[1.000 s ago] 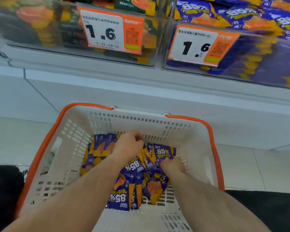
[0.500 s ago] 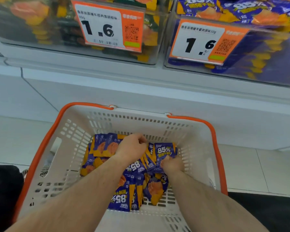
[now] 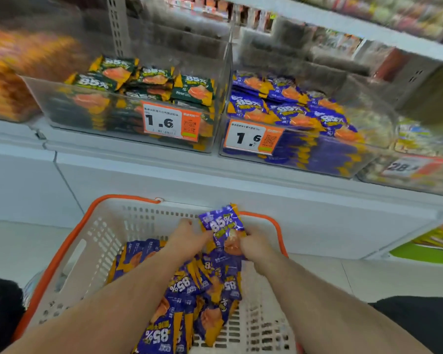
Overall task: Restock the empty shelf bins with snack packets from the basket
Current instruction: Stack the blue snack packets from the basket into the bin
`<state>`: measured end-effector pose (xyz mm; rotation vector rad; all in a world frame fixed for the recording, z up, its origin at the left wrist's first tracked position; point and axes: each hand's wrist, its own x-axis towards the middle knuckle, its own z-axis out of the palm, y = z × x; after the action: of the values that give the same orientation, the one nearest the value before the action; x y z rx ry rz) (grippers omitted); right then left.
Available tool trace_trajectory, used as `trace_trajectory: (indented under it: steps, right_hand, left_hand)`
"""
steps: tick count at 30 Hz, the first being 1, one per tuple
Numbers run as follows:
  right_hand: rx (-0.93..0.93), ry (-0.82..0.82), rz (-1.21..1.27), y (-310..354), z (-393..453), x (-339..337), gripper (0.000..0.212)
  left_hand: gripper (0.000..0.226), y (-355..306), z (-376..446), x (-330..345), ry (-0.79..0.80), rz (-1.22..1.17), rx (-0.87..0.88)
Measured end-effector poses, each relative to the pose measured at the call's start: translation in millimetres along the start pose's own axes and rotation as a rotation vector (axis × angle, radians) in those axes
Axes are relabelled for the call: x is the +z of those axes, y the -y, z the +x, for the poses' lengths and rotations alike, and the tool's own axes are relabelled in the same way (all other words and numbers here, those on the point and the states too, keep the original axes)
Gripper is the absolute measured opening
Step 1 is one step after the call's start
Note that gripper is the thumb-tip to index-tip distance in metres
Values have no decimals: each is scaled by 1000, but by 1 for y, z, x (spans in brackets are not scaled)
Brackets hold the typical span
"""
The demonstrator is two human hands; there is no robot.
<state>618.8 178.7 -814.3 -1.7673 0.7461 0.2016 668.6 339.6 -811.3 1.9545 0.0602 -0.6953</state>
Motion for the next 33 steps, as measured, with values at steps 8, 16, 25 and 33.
trace_trajectory:
  steps: [8, 16, 25, 33]
  right_hand:
    - [-244, -45, 132, 86, -61, -39, 22]
    - [-503, -169, 442, 135, -113, -82, 35]
    - [-506, -326, 608, 193, -87, -137, 38]
    - [-347, -591, 504, 235, -5, -207, 35]
  left_hand:
    - [11, -69, -42, 4, -173, -216, 434]
    - [7, -156, -77, -6, -175, -412, 609]
    - [24, -249, -51, -9, -501, 235, 891]
    - [49, -276, 6, 1, -608, 913, 907]
